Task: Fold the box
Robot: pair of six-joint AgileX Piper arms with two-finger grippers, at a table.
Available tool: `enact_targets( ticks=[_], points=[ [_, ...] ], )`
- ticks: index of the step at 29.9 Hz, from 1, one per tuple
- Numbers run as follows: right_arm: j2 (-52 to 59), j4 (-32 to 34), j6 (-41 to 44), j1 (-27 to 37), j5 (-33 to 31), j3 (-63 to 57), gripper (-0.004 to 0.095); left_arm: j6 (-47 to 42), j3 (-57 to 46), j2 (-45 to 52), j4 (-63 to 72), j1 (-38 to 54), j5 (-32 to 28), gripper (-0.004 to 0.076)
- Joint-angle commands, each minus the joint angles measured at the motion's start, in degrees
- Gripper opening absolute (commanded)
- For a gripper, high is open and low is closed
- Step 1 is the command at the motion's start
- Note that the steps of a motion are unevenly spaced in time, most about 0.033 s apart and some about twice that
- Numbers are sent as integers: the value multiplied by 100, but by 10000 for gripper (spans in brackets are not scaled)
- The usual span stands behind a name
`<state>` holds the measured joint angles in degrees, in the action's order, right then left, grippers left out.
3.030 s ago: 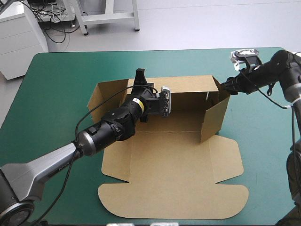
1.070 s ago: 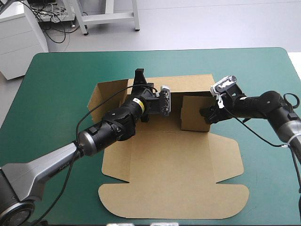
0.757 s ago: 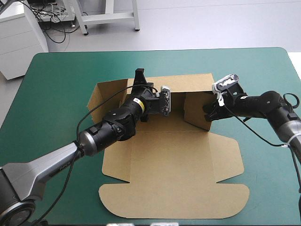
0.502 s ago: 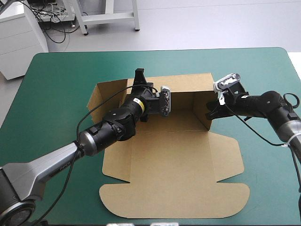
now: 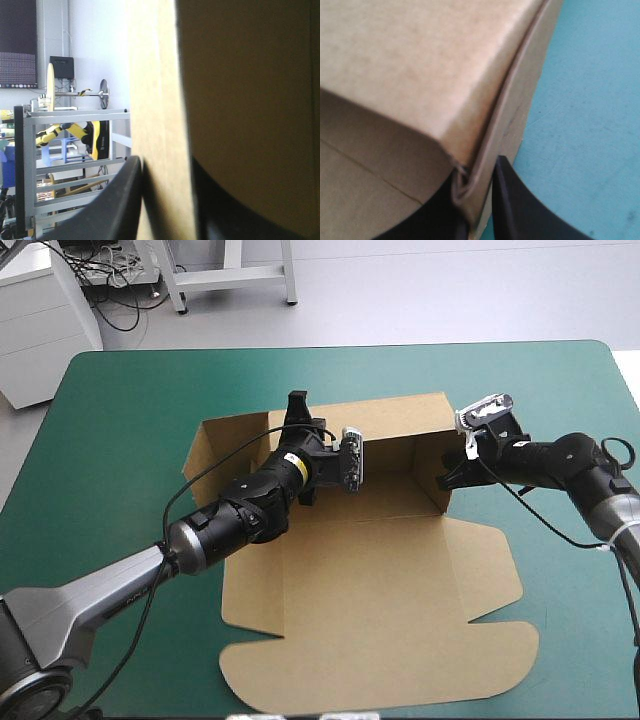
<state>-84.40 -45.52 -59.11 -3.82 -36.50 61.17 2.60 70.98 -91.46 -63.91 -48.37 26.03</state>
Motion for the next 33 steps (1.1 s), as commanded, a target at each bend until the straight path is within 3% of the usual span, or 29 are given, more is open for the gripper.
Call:
enact_targets(
  ticks=[1, 5, 21, 28, 33],
  points=[
    [220, -430, -106, -37, -264, 140, -22, -89, 113, 433, 179, -199, -157, 347],
    [220, -440, -53, -37, -252, 150, -22, -89, 113, 683, 761, -437, -92, 441],
    [220, -554, 74, -37, -59, 162, -21, -89, 237, 1174, 1969, -1808, 479, 442],
    [220, -579, 74, -37, -35, 162, -22, -100, 1122, 1174, 3098, -1466, 721, 442],
    [220, -579, 117, -37, -22, 162, -22, -98, 1887, 1162, 4255, -294, 882, 442]
  ],
)
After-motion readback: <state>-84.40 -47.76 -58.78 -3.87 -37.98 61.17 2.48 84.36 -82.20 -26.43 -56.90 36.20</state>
